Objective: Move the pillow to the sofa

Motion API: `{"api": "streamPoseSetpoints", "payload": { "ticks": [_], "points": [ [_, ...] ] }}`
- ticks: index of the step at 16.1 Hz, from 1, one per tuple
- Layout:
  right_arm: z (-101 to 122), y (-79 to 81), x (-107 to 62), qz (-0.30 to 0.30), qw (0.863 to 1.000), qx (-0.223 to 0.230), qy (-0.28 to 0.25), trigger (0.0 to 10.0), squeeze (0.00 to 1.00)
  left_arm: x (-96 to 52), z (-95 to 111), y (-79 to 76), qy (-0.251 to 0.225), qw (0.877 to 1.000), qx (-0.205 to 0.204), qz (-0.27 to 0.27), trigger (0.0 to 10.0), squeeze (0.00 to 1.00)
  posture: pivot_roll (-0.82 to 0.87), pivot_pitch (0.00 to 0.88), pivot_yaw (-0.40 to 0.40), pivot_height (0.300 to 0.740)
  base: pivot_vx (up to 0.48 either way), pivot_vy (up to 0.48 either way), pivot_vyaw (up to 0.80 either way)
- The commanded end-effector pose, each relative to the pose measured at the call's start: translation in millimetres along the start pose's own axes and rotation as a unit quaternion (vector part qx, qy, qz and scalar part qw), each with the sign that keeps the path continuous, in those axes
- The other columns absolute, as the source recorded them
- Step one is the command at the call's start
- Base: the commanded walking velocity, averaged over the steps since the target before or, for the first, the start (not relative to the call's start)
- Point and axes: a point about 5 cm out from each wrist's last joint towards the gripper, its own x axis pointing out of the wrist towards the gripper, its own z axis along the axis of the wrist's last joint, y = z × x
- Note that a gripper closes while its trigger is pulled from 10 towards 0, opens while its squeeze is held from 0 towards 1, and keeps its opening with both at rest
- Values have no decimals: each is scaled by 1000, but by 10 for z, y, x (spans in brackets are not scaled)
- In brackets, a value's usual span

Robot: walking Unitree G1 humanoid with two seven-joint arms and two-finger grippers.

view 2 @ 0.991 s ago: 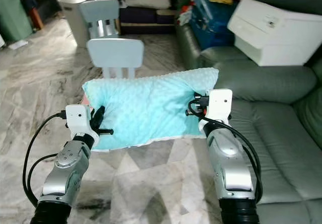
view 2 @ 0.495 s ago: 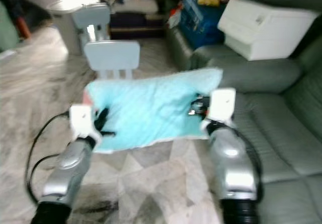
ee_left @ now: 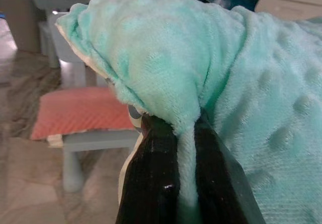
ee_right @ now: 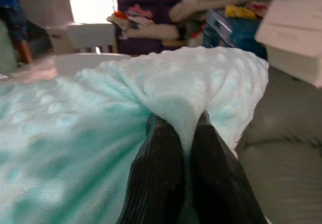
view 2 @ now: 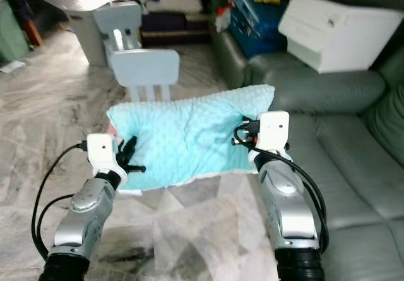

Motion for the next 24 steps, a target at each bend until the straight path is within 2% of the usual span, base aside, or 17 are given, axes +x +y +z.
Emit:
{"api": "streamPoseSetpoints", "payload": {
  "ticks": [1, 5, 15, 24],
  "points": [
    [75, -22, 20, -4, 1000, -2, -11, 10000, 0, 49, 58, -21, -5, 1000, 4, -6, 10000, 0, -179, 0, 11, 740, 0, 0, -800],
    [80, -31, 12, -6, 1000, -5, -10, 10000, 0, 94, 98, 71, -8, 1000, 0, 10, 10000, 0, -188, 0, 14, 740, 0, 0, -791],
    [71, -34, -13, -4, 1000, -5, -6, 10000, 0, 64, 57, -17, -2, 999, -31, -29, 10000, 0, -194, 0, 11, 740, 0, 0, -794],
    [75, -29, -17, -1, 1000, -6, -6, 10000, 0, 51, 34, -42, 4, 999, -38, -35, 10000, 0, -196, 0, 6, 740, 272, 0, -787]
  ]
}}
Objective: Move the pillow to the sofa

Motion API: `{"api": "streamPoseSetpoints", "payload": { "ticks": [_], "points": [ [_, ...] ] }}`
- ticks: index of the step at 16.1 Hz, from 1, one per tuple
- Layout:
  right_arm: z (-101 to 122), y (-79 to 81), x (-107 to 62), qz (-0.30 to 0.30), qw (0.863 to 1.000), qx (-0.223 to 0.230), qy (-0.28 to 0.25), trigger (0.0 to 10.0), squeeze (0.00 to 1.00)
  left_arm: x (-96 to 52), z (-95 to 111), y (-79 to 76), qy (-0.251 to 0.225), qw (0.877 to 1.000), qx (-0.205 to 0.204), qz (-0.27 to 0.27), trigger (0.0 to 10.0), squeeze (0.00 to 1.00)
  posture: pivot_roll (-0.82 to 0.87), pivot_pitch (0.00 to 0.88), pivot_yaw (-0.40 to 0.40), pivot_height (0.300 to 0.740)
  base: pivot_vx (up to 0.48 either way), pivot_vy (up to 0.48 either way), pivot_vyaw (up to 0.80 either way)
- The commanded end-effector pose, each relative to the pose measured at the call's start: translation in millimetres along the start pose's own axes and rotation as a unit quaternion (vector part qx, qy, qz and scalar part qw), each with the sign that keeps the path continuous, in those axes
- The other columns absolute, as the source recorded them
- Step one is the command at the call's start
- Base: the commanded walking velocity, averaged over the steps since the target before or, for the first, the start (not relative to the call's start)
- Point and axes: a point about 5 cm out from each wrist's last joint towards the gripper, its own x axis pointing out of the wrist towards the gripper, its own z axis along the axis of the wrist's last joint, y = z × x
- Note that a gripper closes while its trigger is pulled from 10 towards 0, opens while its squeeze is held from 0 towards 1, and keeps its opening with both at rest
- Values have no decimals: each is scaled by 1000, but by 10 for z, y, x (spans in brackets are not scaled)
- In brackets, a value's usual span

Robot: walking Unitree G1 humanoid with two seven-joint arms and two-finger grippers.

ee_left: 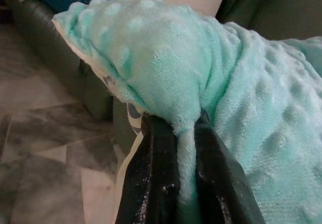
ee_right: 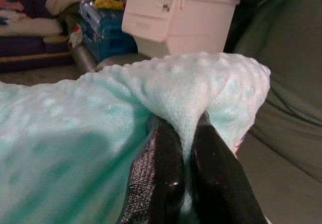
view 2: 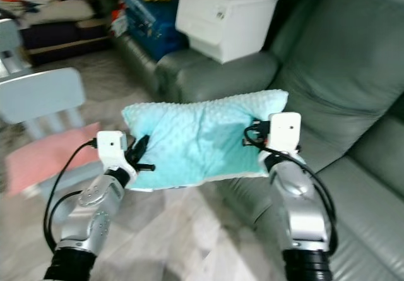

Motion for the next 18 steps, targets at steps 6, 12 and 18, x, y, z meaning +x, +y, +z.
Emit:
{"api": "streamPoseSetpoints", "payload": {
  "ticks": [6, 12, 18],
  "points": [
    [109, 20, 10, 9, 1000, -4, -20, 10000, 0, -6, 37, -5, -5, 1000, -1, -3, 10000, 0, -197, 0, 4, 740, 270, 0, -113],
    [106, 16, 8, 8, 1000, -5, -17, 10000, 0, -10, 27, -33, -2, 1000, -6, -14, 10000, 0, -199, 0, 5, 740, 287, 0, -331],
    [93, 22, -5, 9, 1000, -4, -14, 10000, 0, -32, -12, -32, 9, 1000, -11, -9, 10000, 0, -198, 0, 5, 740, 189, 0, -684]
  ]
}}
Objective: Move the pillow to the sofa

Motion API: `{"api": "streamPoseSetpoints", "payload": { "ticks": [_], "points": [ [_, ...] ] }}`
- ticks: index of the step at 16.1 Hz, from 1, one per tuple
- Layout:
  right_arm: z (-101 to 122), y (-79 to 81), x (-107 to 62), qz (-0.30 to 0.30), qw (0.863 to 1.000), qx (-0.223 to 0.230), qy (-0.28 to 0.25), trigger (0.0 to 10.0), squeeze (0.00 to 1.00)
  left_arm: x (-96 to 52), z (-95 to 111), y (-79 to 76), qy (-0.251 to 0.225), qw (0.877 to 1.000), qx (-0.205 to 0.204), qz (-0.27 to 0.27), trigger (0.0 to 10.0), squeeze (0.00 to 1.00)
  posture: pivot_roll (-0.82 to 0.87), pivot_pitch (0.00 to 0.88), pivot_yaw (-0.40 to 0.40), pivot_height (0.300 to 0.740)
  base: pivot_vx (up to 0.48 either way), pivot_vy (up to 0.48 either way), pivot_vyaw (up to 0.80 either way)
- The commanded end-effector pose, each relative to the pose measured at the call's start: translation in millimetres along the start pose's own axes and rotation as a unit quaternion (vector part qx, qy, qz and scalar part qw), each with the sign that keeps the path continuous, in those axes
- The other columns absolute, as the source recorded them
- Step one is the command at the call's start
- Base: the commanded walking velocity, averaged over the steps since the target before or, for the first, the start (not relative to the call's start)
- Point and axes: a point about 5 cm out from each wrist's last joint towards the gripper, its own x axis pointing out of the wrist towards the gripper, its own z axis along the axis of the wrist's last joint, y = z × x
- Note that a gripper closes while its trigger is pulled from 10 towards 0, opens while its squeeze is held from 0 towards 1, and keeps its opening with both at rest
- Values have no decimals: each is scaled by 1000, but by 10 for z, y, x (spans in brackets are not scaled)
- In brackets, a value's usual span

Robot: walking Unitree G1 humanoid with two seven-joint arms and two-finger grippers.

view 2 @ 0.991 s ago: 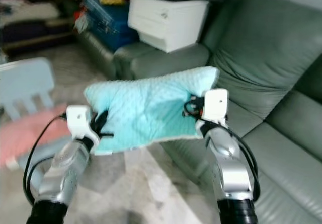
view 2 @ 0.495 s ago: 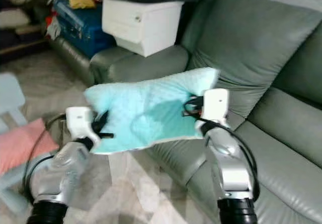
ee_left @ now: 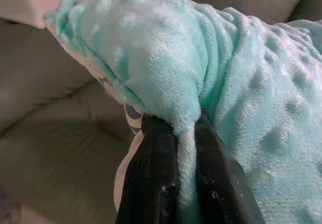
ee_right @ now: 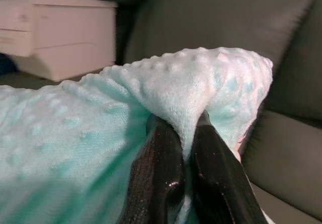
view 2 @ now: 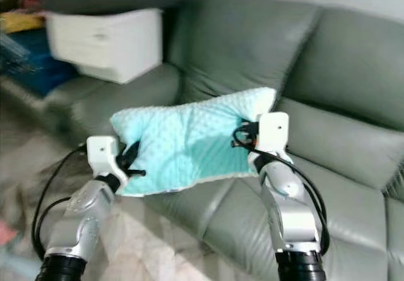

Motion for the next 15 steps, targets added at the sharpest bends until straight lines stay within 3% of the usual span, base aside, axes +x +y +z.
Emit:
{"api": "streamPoseSetpoints", "payload": {
  "ticks": [1, 5, 7, 15],
  "points": [
    [75, -34, -4, -3, 1000, -2, -13, 10000, 0, 27, 16, -101, 2, 1000, -9, -10, 10000, 0, -199, 0, 3, 740, 0, 0, 0],
    [63, -27, -18, -1, 1000, -3, -9, 10000, 0, 31, -12, -122, 15, 999, -31, -7, 10000, 0, -201, 0, 2, 740, 0, 0, 0],
    [57, -23, -23, -1, 1000, -3, -7, 10000, 0, 29, -10, -125, 17, 1000, -19, -14, 10000, 0, -202, 0, 3, 740, 0, 0, 0],
    [37, -21, -39, -3, 1000, -4, 0, 10000, 0, 13, -62, -193, 41, 998, -16, -41, 10000, 0, -205, 0, 8, 740, 0, 480, 0]
  ]
}}
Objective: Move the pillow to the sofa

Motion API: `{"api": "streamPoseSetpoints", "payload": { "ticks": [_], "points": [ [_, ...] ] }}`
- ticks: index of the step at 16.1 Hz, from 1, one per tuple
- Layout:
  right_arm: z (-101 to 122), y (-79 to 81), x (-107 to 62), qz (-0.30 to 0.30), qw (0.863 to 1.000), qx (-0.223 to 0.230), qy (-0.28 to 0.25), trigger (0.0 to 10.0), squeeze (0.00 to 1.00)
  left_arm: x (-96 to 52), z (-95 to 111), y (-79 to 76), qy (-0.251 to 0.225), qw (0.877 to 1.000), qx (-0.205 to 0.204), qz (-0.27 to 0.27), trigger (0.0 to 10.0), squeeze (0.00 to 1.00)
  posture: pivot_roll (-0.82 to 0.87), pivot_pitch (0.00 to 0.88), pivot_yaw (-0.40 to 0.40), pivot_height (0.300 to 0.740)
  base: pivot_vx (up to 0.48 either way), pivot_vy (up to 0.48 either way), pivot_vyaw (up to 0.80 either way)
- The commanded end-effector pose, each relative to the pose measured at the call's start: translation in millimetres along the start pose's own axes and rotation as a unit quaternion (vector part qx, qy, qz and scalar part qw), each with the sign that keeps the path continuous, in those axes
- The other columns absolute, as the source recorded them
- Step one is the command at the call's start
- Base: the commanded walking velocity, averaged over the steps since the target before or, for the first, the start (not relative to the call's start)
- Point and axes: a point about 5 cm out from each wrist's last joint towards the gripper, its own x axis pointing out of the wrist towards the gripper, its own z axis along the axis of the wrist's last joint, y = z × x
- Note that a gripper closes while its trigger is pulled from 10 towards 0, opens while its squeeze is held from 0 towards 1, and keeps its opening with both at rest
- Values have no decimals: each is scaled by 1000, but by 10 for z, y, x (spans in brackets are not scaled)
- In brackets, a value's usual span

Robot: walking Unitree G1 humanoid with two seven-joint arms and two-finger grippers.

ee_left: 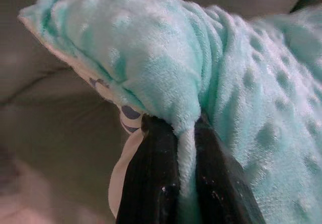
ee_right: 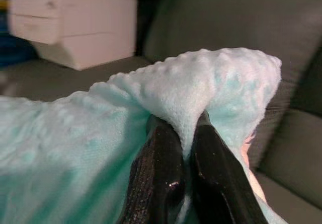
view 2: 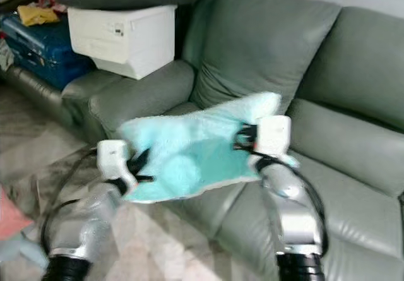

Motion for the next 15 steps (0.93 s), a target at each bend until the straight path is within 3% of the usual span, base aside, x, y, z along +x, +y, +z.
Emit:
{"api": "streamPoseSetpoints", "payload": {
  "ticks": [1, 15],
  "points": [
    [88, -65, -14, -9, 1000, -6, -15, 10000, 0, 25, 35, -130, -4, 1000, 2, -25, 10000, 0, -204, 0, 9, 740, 0, 480, 0],
    [44, -67, -11, -9, 1000, -12, 1, 10000, 0, 14, -39, -217, 30, 997, 18, -66, 10000, 0, -207, 0, 12, 740, 0, 480, 0]
  ]
}}
